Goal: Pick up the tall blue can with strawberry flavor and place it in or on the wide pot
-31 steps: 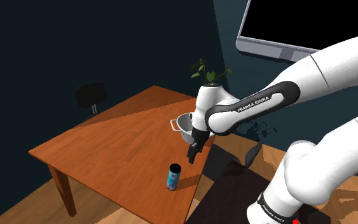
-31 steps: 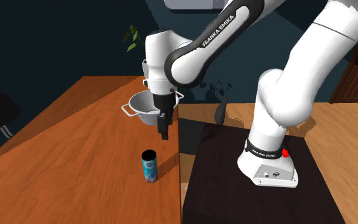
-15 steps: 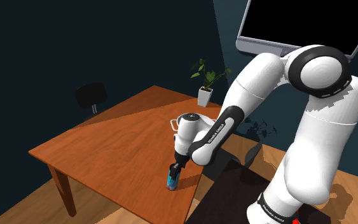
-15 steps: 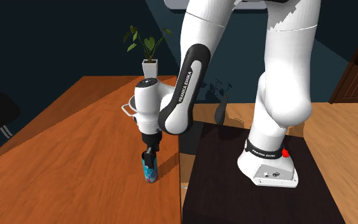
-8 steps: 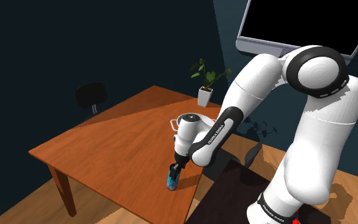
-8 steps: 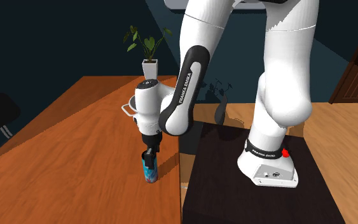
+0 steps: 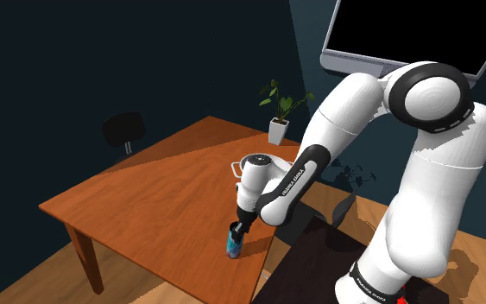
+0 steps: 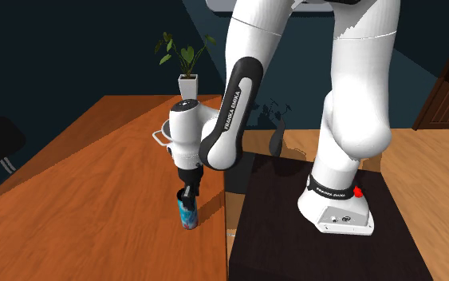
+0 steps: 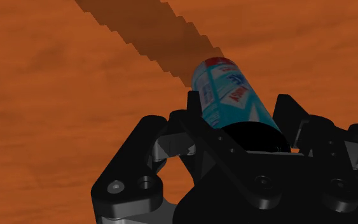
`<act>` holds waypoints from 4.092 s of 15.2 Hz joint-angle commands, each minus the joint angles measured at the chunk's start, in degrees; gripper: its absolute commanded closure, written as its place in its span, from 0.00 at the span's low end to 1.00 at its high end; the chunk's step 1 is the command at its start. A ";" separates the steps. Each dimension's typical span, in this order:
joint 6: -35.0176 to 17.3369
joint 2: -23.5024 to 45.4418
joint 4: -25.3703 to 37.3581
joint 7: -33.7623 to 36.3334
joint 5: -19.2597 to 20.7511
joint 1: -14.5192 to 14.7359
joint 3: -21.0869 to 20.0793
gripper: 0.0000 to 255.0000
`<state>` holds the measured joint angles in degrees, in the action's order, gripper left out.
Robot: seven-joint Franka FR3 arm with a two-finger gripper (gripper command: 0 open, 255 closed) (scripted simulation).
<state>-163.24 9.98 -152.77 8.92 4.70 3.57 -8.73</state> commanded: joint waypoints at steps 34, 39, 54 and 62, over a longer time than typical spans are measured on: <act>28.63 -25.66 3.22 -6.26 -8.62 0.09 -1.07 1.00; 33.18 -28.39 5.05 -6.47 -8.82 0.18 -0.79 1.00; 38.77 -25.23 13.57 -20.32 -4.92 -6.65 9.22 1.00; 40.94 -17.38 23.58 -30.87 -4.11 -11.10 15.79 1.00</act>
<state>-123.04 -8.43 -130.99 -20.29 0.55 -6.87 6.12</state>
